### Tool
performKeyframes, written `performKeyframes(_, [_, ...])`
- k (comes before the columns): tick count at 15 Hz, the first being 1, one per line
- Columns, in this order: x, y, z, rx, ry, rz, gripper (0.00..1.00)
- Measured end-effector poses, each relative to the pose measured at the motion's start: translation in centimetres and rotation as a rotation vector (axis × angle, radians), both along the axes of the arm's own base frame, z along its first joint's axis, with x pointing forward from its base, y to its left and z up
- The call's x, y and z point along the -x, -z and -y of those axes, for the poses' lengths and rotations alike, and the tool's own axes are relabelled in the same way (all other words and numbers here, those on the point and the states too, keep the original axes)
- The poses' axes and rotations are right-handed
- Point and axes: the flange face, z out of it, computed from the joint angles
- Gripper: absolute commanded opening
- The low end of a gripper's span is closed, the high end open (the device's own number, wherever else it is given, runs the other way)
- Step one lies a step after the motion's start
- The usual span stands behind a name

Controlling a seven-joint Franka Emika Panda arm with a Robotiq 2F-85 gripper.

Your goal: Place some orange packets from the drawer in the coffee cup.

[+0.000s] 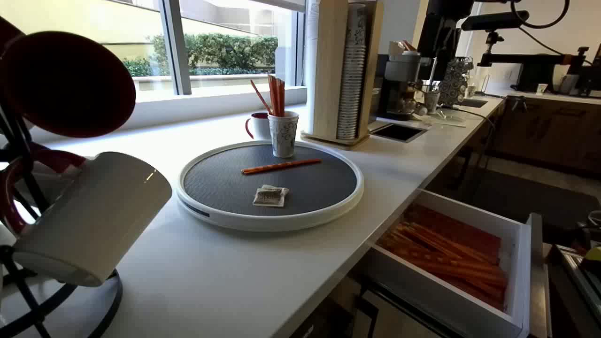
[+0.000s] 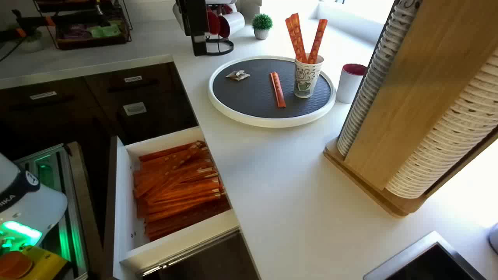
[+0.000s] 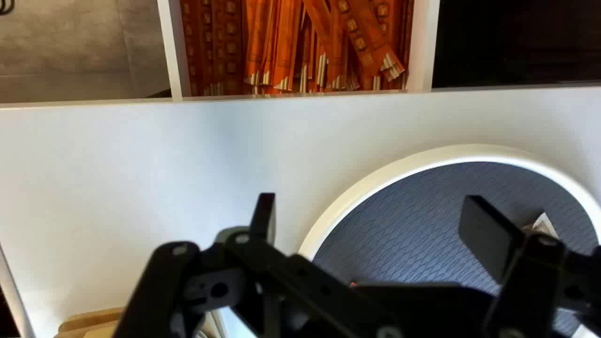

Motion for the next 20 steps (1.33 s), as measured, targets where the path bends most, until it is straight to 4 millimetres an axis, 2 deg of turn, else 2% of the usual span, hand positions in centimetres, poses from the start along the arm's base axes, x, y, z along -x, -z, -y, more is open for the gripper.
performKeyframes(9, [0.0, 0.0, -0.1, 0.0, -0.003, -0.001, 1.0])
performKeyframes(11, [0.1, 1.0, -0.8, 0.0, -0.029, -0.021, 1.0])
performKeyframes(14, [1.0, 4.7, -3.1, -0.01, -0.121, -0.094, 1.0])
performKeyframes(17, [2.5, 9.6, -5.3, -0.003, -0.215, -0.128, 1.0])
performKeyframes(20, [4.3, 14.5, -6.5, -0.03, -0.253, -0.129, 1.0])
